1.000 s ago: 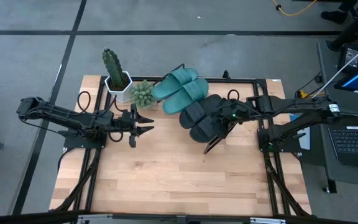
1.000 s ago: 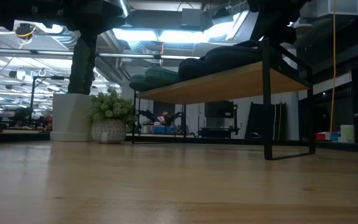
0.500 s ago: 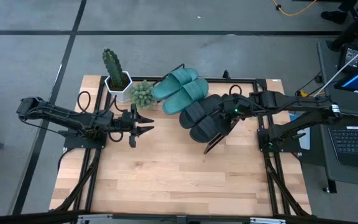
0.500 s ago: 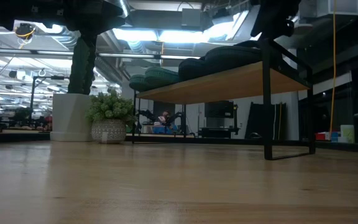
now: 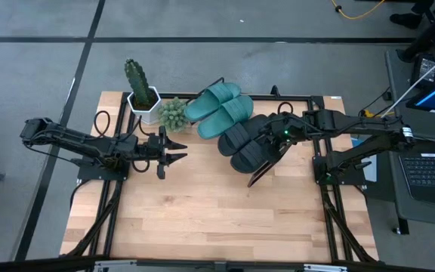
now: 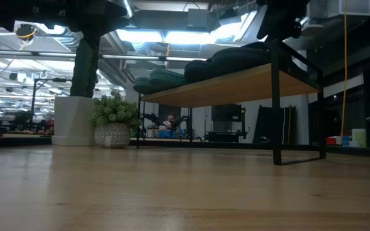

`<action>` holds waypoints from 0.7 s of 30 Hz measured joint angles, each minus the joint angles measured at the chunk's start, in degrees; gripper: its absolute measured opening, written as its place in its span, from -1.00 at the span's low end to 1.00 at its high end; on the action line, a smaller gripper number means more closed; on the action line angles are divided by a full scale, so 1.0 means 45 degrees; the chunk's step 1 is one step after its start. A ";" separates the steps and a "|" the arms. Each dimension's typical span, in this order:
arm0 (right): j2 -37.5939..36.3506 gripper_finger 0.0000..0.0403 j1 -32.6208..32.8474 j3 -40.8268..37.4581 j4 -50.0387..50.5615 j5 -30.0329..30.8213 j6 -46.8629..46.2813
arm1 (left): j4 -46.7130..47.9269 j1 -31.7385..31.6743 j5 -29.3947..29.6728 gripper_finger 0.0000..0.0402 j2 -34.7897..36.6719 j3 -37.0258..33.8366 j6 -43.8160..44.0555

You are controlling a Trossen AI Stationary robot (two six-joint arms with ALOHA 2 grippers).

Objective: Pick and place slides into the shelf
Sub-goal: Put the black slides on the shelf, then return to Home Position

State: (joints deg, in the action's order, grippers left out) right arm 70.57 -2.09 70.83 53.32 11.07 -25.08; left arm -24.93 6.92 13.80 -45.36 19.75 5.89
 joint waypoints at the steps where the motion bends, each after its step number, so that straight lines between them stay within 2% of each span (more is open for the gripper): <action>1: 0.0000 0.14 0.0000 0.0000 0.0000 0.0000 -0.0014 | 0.0000 0.0000 0.0000 -0.41 0.0002 0.0000 0.0000; 13: 0.0000 0.14 -0.0073 0.0000 -0.1128 -0.0024 0.0027 | -0.0537 0.0000 0.0000 -0.41 0.0004 0.0000 -0.0072; 18: 0.0000 0.14 -0.0073 0.0000 -0.1528 -0.0034 0.0369 | -0.0714 0.0000 0.0000 -0.41 0.0015 0.0000 -0.0616; 21: 0.0000 0.09 -0.0068 0.0000 -0.2071 -0.0009 0.1270 | -0.0919 -0.0055 0.0000 -0.41 0.0168 0.0000 -0.0768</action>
State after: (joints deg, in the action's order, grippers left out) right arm 70.57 -2.39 70.83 44.00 11.03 -19.37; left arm -29.06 6.67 13.80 -44.60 19.75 2.43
